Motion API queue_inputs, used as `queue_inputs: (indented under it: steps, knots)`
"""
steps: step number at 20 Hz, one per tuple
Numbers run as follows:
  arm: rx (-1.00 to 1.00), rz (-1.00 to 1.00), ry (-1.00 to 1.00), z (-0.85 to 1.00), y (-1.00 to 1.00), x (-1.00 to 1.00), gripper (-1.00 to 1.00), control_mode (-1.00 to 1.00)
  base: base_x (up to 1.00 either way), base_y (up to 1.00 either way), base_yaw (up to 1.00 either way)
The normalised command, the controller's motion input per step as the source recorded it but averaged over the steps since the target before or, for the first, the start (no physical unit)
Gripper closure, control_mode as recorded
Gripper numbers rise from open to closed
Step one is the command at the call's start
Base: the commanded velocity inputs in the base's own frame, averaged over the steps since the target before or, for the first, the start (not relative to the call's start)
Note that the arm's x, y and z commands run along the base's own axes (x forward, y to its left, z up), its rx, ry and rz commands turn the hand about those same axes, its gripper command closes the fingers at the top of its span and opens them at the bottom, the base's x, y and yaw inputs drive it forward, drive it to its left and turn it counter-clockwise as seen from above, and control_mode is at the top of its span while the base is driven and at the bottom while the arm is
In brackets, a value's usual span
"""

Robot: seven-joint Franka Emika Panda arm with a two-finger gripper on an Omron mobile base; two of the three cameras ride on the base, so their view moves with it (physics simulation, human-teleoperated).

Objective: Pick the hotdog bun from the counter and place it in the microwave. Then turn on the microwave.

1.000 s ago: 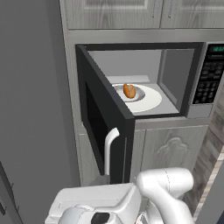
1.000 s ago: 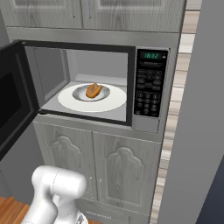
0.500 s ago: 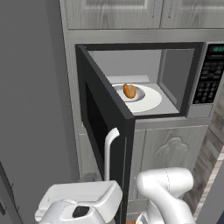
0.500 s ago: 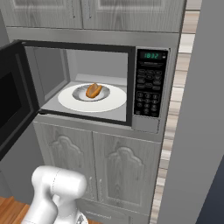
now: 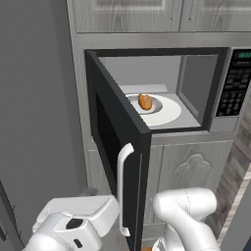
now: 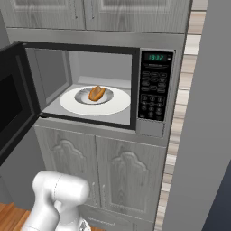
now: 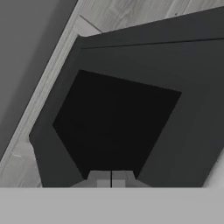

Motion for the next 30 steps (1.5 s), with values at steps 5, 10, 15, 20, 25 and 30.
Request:
queue_inputs:
  steps: [5,10,15,20,25,30]
  knots:
    - [0.00,-0.03,0.00,-0.25,0.25,0.32,1.00,-1.00,0.00,0.00,0.00]
    - [0.00,-0.03,0.00,-0.27,0.26,0.32,1.00,-1.00,0.00,0.00,0.00]
    - [0.00,-0.03,0.00,-0.21,0.25,0.29,1.00,-1.00,0.00,0.00,0.00]
    - [0.00,-0.03,0.00,-0.19,0.22,0.30,1.00,-1.00,0.00,0.00,0.00]
    - [0.00,-0.04,0.00,-0.16,0.22,0.26,1.00,-1.00,0.00,0.00,0.00]
    - [0.00,-0.07,0.00,-0.02,0.06,0.13,1.00,-1.00,0.00,0.00,0.00]
